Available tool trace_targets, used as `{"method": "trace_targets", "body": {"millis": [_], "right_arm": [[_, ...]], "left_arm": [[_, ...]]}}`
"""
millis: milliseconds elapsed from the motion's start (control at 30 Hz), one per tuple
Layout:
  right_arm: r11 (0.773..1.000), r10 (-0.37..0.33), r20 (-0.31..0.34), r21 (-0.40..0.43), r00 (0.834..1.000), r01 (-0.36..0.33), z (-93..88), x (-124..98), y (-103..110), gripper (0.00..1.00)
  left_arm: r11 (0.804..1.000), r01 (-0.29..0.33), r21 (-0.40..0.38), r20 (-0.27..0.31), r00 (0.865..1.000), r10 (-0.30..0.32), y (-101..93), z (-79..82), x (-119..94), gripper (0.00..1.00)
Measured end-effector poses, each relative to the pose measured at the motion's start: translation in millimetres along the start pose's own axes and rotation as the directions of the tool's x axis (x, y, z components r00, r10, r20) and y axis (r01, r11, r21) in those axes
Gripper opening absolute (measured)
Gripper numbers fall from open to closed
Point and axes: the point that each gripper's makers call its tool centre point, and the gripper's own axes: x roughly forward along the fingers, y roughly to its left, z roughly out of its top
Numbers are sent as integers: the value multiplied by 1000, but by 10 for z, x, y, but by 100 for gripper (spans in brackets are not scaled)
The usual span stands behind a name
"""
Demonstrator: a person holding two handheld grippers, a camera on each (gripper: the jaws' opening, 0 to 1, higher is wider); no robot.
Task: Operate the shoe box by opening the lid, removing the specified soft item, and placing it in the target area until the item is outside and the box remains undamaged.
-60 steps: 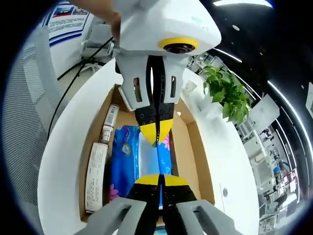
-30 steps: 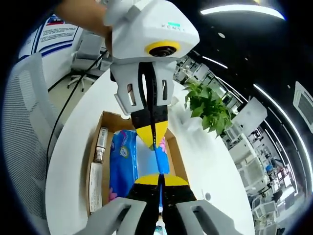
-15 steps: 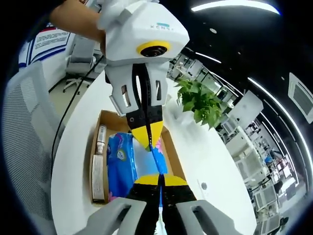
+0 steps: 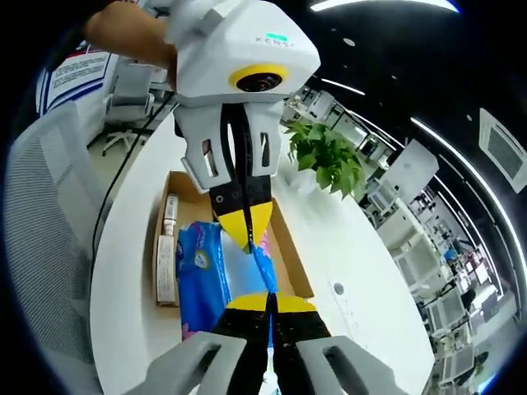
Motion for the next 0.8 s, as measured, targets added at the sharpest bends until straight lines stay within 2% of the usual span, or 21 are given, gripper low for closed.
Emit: {"method": "trace_targets", "body": {"millis": [433, 800], "right_arm": [[999, -12, -41, 35, 999, 13, -469, -279, -128, 0], [997, -48, -88, 59, 995, 54, -861, -500, -290, 0]], "left_arm": [[999, 42, 4, 15, 999, -42, -128, 420, 363, 0], [997, 70, 14, 15, 997, -70, -230, 775, 670, 0]]}}
